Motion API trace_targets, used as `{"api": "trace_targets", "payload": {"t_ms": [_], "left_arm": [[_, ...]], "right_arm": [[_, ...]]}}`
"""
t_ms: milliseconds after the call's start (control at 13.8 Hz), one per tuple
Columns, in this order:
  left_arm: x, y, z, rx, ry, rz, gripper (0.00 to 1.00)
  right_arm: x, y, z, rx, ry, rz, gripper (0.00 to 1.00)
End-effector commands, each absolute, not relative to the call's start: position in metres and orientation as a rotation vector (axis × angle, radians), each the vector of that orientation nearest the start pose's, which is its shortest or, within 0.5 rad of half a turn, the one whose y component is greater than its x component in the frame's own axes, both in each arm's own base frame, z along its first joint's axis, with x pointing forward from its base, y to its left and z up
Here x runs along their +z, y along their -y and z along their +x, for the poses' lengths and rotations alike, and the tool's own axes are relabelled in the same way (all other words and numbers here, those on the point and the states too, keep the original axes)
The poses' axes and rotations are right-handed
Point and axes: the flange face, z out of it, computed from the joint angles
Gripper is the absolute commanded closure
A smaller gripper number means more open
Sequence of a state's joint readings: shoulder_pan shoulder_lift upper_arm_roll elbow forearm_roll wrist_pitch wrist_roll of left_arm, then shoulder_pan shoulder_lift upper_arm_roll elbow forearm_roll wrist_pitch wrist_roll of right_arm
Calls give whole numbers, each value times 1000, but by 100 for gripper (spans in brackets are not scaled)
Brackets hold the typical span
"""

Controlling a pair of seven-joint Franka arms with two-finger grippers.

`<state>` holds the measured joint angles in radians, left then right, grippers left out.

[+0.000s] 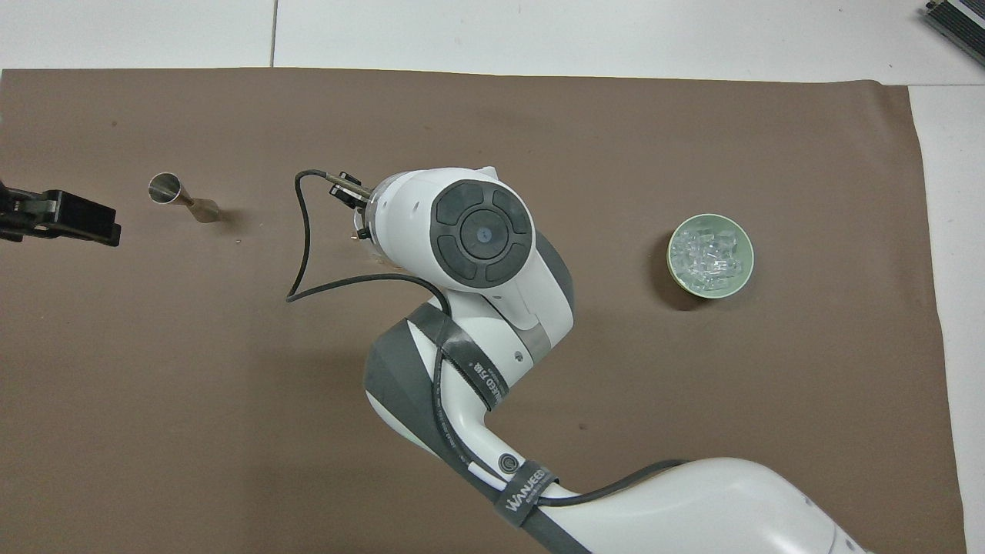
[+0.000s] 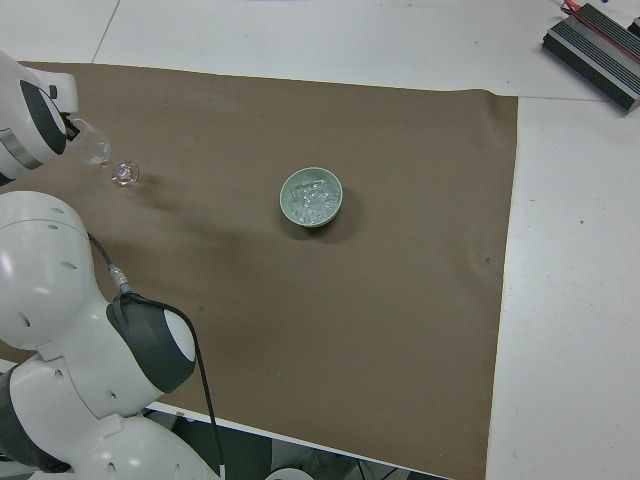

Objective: Pour wine and add ice with both arms

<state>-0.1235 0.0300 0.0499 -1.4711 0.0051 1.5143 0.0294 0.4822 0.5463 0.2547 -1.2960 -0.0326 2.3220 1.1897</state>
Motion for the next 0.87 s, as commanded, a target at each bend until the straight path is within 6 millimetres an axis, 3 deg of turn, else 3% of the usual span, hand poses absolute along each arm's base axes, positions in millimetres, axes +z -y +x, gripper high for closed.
{"api": "trace_targets", "payload": {"t_ms": [0,291,509,655,800], "left_arm": [[655,34,559,-43,-180,-3114,0],[652,37,560,-34,-188,-3118,0],[651,35,561,-33,-242,-3111,0],[651,36,565,-69,-237,-3122,0],[655,35,571,-156,-238,-3119,0]], "right_arm": [[494,-472,589,-308,-655,-2590,65],[493,-469,591,-308,-661,-2594,57],[510,-457,585,-331,-666,-2594,47],[529,-419,583,-368,-691,-2608,28],[545,-391,572,-397,-690,-2636,2]]}}
